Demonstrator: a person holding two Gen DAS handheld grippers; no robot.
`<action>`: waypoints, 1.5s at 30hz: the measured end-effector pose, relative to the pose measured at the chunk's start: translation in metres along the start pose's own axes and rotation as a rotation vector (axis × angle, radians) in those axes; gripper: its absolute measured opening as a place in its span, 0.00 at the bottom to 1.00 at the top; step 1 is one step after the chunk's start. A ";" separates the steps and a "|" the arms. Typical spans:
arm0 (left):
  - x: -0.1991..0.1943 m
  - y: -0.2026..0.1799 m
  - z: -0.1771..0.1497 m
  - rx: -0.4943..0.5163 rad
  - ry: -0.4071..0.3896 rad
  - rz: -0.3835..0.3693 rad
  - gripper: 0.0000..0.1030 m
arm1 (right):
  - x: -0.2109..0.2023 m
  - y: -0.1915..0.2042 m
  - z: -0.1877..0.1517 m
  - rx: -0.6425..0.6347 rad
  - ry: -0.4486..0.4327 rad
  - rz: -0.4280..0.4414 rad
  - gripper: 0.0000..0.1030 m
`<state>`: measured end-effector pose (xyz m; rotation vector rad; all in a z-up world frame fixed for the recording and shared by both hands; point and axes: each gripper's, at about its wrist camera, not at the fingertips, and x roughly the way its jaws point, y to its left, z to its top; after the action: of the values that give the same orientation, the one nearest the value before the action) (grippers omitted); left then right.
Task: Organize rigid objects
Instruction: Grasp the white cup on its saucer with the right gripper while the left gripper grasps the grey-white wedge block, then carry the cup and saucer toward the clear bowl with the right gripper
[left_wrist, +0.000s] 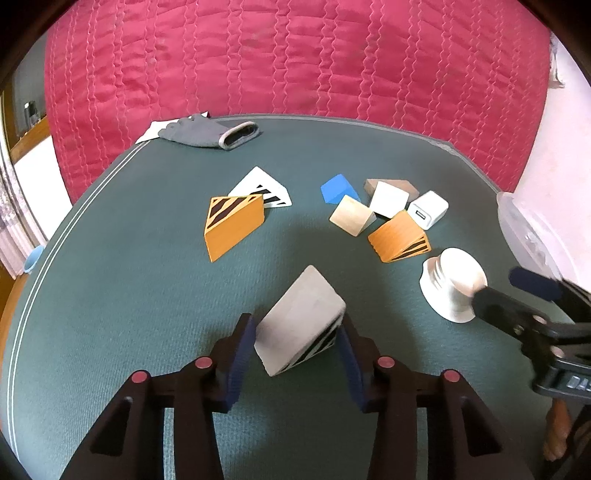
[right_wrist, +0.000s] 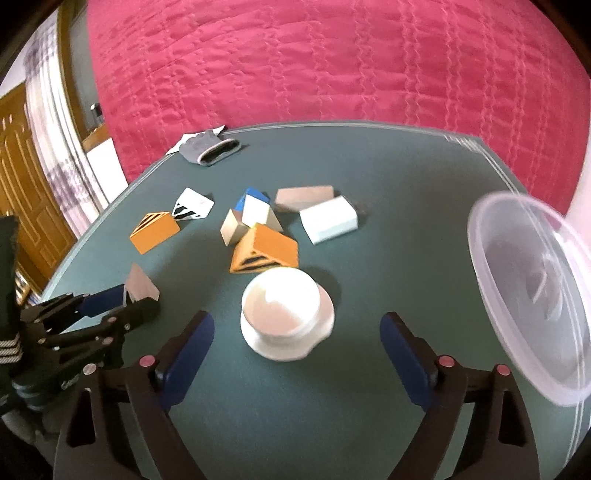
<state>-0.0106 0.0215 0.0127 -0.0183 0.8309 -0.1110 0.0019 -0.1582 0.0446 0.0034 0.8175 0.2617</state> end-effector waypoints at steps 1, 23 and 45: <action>-0.001 -0.001 0.000 0.003 -0.004 -0.001 0.44 | 0.003 0.002 0.002 -0.008 0.004 -0.007 0.82; 0.003 -0.001 0.003 -0.015 0.003 0.002 0.47 | 0.008 -0.005 -0.002 0.029 -0.014 0.004 0.51; -0.009 -0.016 0.005 0.024 -0.034 -0.002 0.33 | -0.038 -0.050 -0.004 0.113 -0.112 -0.045 0.51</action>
<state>-0.0144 0.0061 0.0237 0.0020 0.7958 -0.1220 -0.0142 -0.2154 0.0638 0.1048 0.7196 0.1714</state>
